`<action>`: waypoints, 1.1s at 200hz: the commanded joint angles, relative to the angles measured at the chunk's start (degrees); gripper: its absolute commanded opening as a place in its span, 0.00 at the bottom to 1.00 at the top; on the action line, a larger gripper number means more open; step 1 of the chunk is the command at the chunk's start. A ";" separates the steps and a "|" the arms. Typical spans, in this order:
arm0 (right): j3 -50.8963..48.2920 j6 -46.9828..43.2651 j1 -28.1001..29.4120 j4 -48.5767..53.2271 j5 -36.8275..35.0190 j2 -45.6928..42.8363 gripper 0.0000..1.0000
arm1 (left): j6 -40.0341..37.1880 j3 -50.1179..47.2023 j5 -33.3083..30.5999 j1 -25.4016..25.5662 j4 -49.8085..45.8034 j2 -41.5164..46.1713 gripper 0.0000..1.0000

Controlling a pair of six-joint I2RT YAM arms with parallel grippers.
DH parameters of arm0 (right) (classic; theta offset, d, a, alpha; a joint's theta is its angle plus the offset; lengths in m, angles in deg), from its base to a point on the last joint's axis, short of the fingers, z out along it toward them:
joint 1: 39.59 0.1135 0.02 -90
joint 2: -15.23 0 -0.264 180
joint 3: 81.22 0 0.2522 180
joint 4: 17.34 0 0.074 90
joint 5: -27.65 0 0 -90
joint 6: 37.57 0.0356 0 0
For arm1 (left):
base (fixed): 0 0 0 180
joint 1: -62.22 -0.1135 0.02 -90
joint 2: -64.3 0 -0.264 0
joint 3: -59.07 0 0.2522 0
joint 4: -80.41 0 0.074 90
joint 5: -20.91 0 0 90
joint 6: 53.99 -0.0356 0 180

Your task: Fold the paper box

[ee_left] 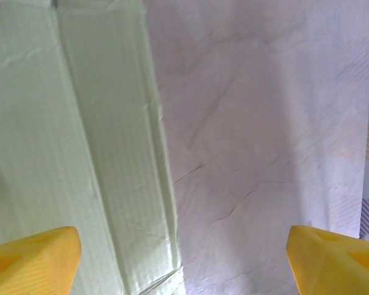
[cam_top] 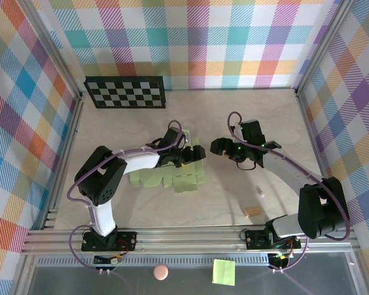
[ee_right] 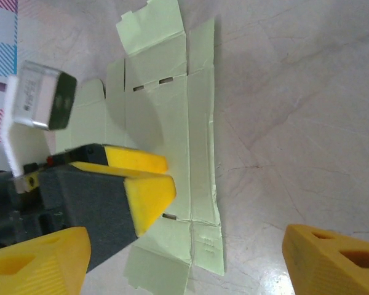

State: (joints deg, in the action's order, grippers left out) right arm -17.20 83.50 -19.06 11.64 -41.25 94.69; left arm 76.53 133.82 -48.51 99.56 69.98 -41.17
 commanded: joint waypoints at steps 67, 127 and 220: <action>-0.12 8.42 10.85 -4.67 2.55 5.73 0.64 | -14.03 0.26 -1.87 -14.94 -14.85 10.66 0.71; 2.41 12.19 20.56 -10.60 5.23 14.33 0.49 | -19.48 -0.90 3.01 -23.05 -18.83 7.36 0.64; 5.29 12.90 27.50 -10.99 8.30 24.35 0.46 | -20.35 -3.71 4.42 -24.41 -16.75 2.06 0.63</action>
State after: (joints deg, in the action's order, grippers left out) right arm -13.00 95.57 7.87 -0.58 -34.10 117.36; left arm 57.73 130.67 -45.54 76.22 53.44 -37.67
